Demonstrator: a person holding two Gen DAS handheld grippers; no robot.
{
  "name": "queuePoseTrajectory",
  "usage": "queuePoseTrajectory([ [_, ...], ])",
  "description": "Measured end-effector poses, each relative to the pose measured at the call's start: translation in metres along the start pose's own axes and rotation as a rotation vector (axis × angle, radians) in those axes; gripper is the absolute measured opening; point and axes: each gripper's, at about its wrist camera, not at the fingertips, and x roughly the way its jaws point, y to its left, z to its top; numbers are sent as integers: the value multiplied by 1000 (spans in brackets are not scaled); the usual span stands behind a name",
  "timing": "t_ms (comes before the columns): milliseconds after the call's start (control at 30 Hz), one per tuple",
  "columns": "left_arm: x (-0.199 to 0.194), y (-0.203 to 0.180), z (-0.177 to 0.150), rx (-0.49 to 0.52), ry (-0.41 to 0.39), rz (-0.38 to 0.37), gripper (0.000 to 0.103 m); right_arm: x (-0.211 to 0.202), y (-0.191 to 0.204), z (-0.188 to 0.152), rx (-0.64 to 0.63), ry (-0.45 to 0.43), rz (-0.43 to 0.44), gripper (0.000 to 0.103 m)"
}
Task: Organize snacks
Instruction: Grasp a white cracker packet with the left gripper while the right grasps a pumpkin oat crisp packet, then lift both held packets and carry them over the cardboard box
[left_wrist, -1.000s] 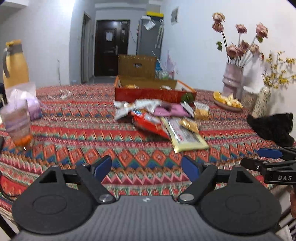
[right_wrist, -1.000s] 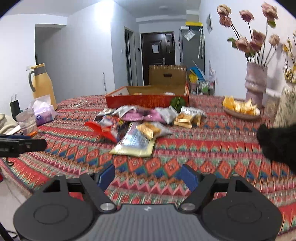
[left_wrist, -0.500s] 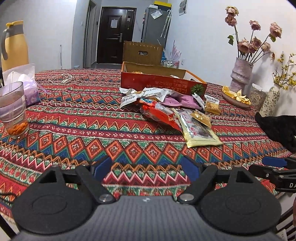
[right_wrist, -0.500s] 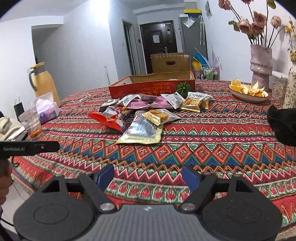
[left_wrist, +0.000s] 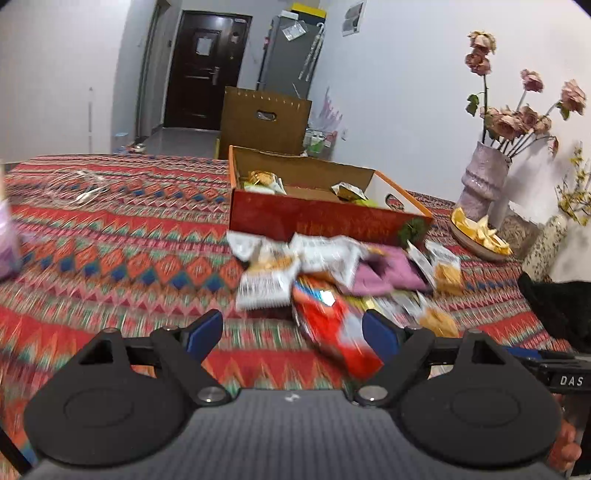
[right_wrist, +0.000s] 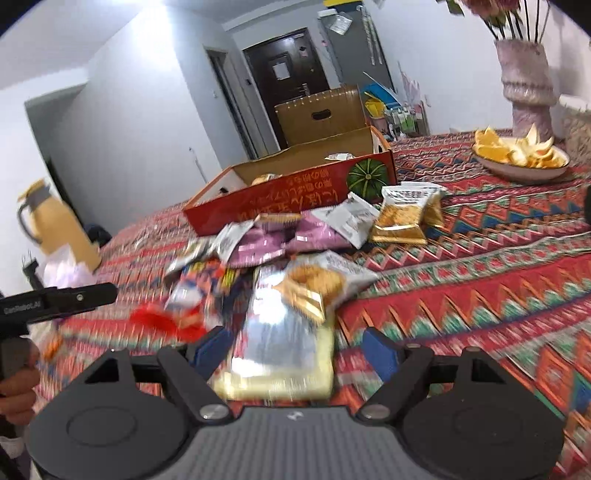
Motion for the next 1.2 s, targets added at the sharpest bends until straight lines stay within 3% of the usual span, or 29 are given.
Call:
queuePoseTrajectory([
  [133, 53, 21, 24, -35, 65, -48, 83, 38, -4, 20, 77, -1, -3, 79],
  [267, 101, 40, 33, -89, 150, -57, 67, 68, -5, 28, 98, 14, -45, 74],
  [367, 117, 45, 33, -114, 168, -100, 64, 80, -1, 30, 59, 9, -74, 65],
  [467, 122, 46, 33, -127, 169, -126, 53, 88, 1, 34, 31, 3, -98, 61],
  [533, 122, 45, 33, -120, 167, -135, 45, 93, 2, 35, -1, 0, -124, 50],
  [733, 101, 40, 30, -113, 139, -90, 41, 87, 9, 33, -75, -9, -134, 41],
  [1067, -12, 6, -10, -106, 9, 31, 41, 16, 18, 10, -156, -43, -106, 41],
  [1200, -48, -8, -29, -129, -10, 24, 41, -15, 22, -1, -183, -53, -99, 41],
])
